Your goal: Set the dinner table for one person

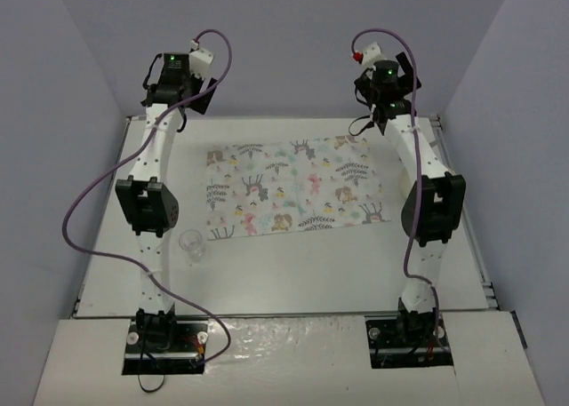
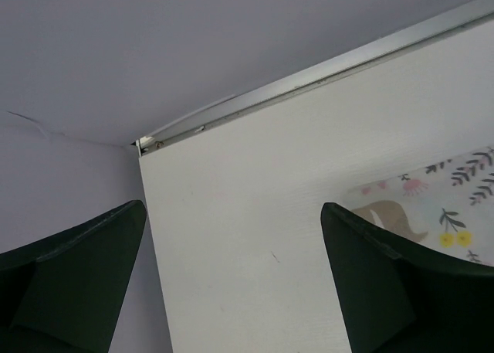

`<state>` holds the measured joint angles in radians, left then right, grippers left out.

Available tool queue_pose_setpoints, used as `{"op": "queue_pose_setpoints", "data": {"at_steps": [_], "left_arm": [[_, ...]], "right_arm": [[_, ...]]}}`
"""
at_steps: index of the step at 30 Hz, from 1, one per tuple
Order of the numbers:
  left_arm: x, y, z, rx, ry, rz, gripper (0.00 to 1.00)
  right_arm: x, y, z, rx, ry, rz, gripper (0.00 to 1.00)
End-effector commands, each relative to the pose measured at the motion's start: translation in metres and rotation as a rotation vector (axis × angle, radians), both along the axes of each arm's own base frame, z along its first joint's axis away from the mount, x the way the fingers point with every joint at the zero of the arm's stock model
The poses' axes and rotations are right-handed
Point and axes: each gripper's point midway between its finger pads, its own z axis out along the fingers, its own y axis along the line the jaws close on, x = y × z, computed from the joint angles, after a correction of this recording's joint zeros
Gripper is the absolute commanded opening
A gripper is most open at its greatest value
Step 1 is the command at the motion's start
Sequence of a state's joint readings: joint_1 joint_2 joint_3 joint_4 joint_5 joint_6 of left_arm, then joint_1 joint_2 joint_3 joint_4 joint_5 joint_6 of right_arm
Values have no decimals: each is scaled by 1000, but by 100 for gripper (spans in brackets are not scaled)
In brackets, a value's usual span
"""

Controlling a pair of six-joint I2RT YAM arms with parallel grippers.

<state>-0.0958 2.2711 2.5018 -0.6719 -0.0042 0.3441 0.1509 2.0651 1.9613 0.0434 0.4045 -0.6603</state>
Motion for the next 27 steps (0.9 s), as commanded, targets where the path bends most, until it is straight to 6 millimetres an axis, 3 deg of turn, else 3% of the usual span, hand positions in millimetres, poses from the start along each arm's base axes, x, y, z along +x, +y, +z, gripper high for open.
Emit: {"op": "queue_pose_setpoints", "data": {"at_steps": [1, 3, 4, 5, 6, 8, 12, 16, 23, 27], "left_arm": [[-48, -24, 38, -126, 21, -101, 44], [-66, -30, 20, -146, 100, -120, 18], [-77, -32, 10, -144, 144, -142, 8], [-78, -35, 9, -150, 149, -154, 7], [-93, -42, -6, -145, 214, -192, 2], [-116, -49, -30, -130, 332, -237, 0], [-155, -72, -69, -140, 515, -355, 0], [-178, -89, -98, -91, 579, -419, 0], [-198, -101, -147, -104, 716, -463, 0], [-202, -102, -166, -93, 765, -471, 0]], "right_arm": [[-66, 12, -6, 13, 154, 120, 92], [-94, 21, -45, 54, 264, 166, 74], [-105, 25, -57, 60, 308, 203, 51], [-108, 29, -48, 73, 288, 228, 33], [-126, 32, -80, 91, 362, 250, 13], [-153, 32, -112, 115, 453, 258, 0], [-189, 43, -149, 166, 586, 298, 0], [-206, 49, -160, 194, 629, 308, 0], [-227, 57, -186, 236, 720, 304, 0], [-240, 66, -188, 271, 731, 341, 0]]}}
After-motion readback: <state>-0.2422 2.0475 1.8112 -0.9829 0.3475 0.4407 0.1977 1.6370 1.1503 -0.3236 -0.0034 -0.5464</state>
